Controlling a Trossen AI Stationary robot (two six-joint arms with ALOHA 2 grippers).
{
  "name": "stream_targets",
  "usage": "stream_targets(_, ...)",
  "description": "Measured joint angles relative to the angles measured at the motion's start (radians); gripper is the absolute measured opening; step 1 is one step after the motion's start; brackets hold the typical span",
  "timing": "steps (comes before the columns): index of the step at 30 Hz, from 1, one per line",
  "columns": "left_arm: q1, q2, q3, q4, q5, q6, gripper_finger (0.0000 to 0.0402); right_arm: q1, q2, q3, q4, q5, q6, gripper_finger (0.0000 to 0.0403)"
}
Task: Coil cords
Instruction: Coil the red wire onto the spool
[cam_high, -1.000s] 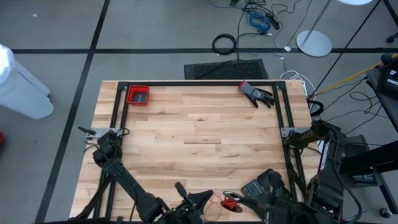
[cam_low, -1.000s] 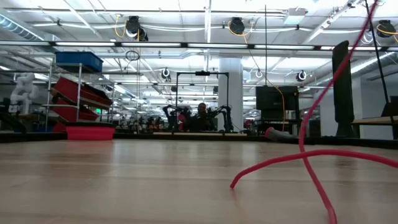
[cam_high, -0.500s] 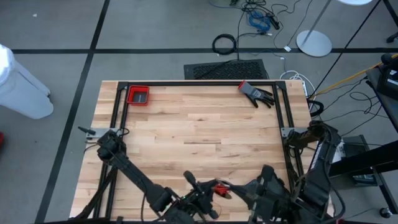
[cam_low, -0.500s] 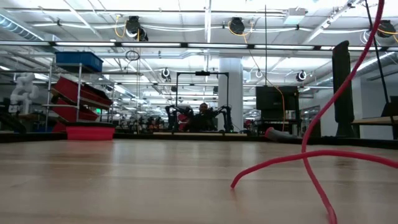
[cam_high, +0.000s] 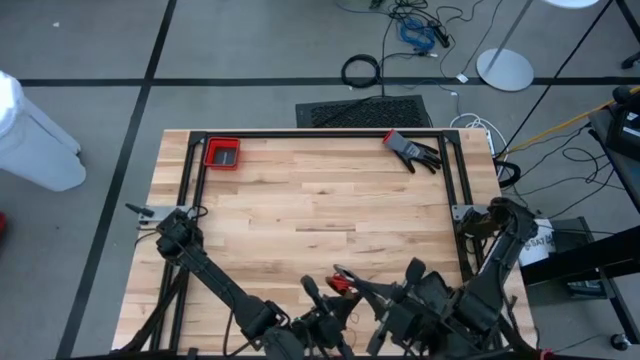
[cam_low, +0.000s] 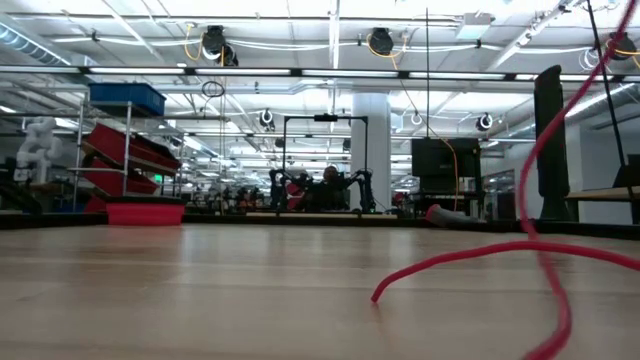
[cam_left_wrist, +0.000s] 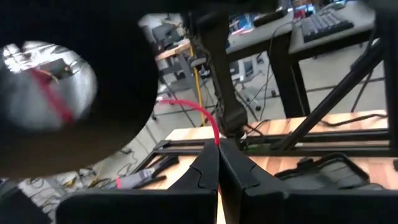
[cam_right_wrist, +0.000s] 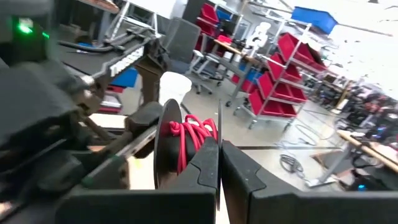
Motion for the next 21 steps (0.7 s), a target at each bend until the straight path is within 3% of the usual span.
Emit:
stream_targets(11, -0.034, 0.0, 0.0, 0.099, 0.007, 0.128, 0.0, -0.036, 0.021, 0.0, -0.02, -0.003, -0.037, 0.0)
stream_targets(21, -0.109, -0.001, 0.059, 0.095, -0.118, 0.229, 0.0, -0.044, 0.021, 0.0, -0.036, -0.095, -0.037, 0.0)
